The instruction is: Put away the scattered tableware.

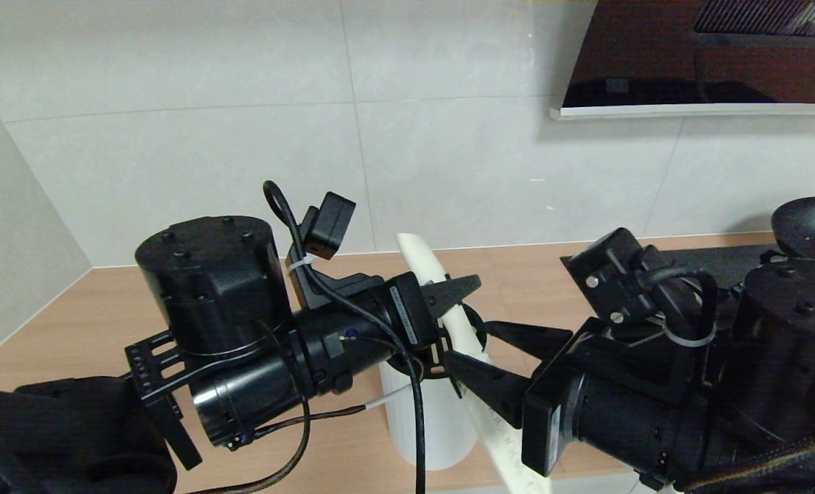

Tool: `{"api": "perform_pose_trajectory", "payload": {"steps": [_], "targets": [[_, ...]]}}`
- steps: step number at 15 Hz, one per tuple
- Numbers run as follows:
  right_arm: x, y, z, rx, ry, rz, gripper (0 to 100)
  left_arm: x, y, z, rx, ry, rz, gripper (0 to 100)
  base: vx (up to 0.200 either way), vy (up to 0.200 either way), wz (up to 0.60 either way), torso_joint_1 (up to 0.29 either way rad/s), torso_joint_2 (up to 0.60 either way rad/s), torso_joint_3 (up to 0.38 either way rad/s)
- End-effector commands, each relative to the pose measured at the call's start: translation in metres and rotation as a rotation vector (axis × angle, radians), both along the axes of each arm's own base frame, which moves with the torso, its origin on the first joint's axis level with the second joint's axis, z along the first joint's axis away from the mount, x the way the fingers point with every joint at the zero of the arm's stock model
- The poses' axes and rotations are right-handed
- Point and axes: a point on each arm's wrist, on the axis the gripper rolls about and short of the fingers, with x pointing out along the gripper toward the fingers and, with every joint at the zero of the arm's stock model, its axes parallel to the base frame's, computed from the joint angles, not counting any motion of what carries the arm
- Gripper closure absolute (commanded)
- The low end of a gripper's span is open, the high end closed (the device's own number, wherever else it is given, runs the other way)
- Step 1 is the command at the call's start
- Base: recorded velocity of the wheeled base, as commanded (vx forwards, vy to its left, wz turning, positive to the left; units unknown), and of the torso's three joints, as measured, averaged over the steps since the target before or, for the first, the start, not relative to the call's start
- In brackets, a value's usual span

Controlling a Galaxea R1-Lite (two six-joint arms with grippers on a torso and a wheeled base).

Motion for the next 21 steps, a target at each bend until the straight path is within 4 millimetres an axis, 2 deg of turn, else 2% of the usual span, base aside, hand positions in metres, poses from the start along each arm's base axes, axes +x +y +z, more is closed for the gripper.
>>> {"api": "perform_pose_trajectory", "payload": {"steps": [1,3,4,6,8,11,14,17,21], "targets": [[-0.001,-0.001,-0.001,-0.007,0.005,0.002,0,0.0,0.001,0.003,-0.013,-0.01,0.001,100,0.0,0.0,0.0,0.0,0.0,0.0],[-0.001,-0.002,0.0,-0.004,0.001,0.002,0,-0.002,0.003,0.008,-0.021,-0.023,0.005,100,0.0,0.0,0.0,0.0,0.0,0.0],[0.001,-0.009,0.006,0.014,-0.012,-0.021,0,-0.005,0.006,0.018,-0.037,-0.042,0.022,100,0.0,0.0,0.0,0.0,0.0,0.0],[0.001,-0.017,0.014,0.038,-0.031,-0.039,0,-0.006,0.01,0.025,-0.031,-0.057,0.033,100,0.0,0.0,0.0,0.0,0.0,0.0],[0.006,-0.039,0.032,0.092,-0.071,-0.102,0,-0.001,0.023,0.052,-0.002,-0.114,0.175,100,0.0,0.0,0.0,0.0,0.0,0.0],[0.02,-0.052,0.037,0.099,-0.086,-0.185,0,0.005,0.029,0.074,0.05,-0.174,0.356,100,0.0,0.0,0.0,0.0,0.0,0.0],[0.022,-0.055,0.035,0.094,-0.085,-0.2,0,0.007,0.029,0.071,0.151,-0.256,0.425,100,0.0,0.0,0.0,0.0,0.0,0.0],[0.023,-0.055,0.035,0.091,-0.085,-0.203,0,0.007,0.033,0.07,0.176,-0.357,0.46,100,0.0,0.0,0.0,0.0,0.0,0.0],[0.023,-0.055,0.033,0.085,-0.081,-0.203,0,0.02,0.023,0.068,0.296,-0.371,0.71,100,0.0,0.0,0.0,0.0,0.0,0.0]]}}
